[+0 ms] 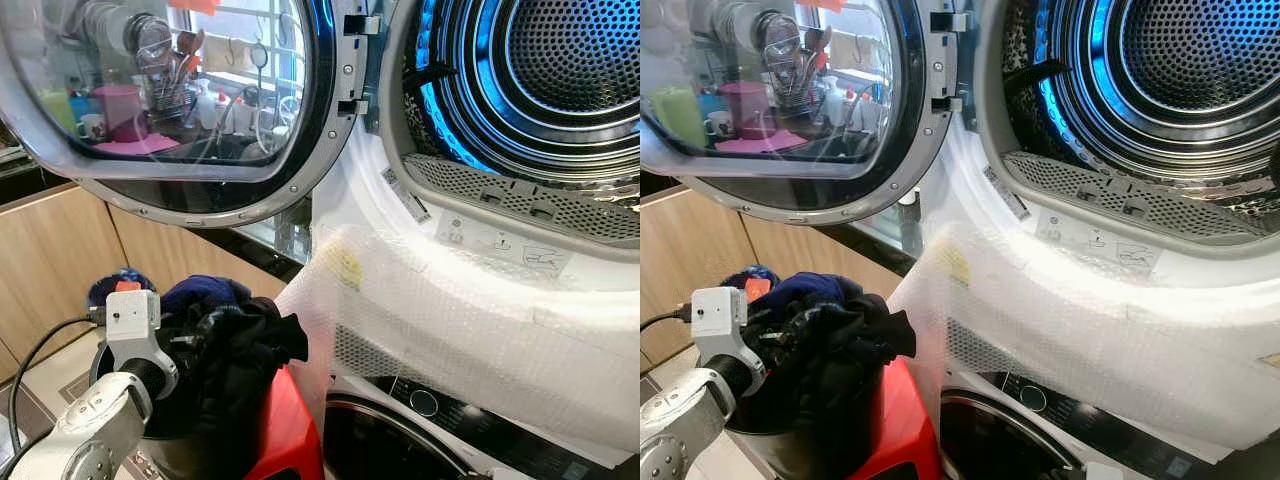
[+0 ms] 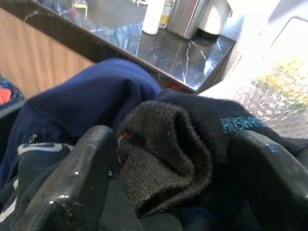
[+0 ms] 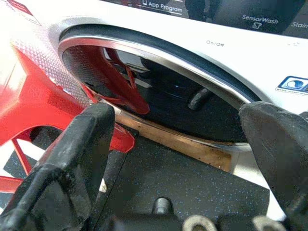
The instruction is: Clothes washing
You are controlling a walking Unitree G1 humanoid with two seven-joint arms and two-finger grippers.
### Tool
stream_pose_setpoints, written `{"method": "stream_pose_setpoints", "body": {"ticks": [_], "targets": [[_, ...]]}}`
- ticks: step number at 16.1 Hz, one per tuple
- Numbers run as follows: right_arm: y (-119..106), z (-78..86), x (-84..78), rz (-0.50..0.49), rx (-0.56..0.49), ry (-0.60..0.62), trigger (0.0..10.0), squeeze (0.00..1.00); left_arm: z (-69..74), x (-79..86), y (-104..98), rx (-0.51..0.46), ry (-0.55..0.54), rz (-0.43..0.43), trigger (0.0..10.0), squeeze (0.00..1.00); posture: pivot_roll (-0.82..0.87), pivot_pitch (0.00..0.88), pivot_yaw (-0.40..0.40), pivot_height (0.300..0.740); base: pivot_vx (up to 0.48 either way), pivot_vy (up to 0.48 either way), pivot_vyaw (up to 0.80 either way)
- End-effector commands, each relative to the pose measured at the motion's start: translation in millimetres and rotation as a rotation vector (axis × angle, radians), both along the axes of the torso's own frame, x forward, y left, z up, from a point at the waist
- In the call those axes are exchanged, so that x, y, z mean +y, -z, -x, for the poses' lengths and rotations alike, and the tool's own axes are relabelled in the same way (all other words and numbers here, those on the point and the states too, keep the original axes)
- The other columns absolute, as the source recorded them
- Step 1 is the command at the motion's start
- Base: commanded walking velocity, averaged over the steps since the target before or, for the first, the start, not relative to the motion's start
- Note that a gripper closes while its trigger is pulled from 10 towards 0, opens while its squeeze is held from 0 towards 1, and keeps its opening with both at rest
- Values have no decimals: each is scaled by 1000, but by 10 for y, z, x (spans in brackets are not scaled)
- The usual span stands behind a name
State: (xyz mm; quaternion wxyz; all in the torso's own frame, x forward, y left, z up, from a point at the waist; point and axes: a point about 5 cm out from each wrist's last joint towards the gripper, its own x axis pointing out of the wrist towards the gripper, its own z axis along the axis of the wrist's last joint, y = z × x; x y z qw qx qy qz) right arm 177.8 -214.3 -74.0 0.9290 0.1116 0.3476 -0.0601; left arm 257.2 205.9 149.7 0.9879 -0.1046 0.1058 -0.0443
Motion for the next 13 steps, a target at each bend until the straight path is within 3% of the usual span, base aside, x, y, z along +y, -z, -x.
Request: {"method": "stream_pose_setpoints", "body": {"ticks": [1, 2, 13], "targets": [[-30, -51, -20, 6, -15, 6, 10000, 0, -32, 16, -17, 7, 7, -12, 10000, 871, 115, 0, -53, 740, 0, 0, 0], [-30, -50, -19, 6, -15, 5, 10000, 0, -42, 28, 16, 32, 24, 21, 10000, 0, 114, 0, -54, 740, 0, 0, 0], [-26, -40, -18, 8, -14, 2, 10000, 0, -266, 62, -70, 25, 69, 99, 10000, 0, 100, 0, -51, 740, 0, 0, 0]]}}
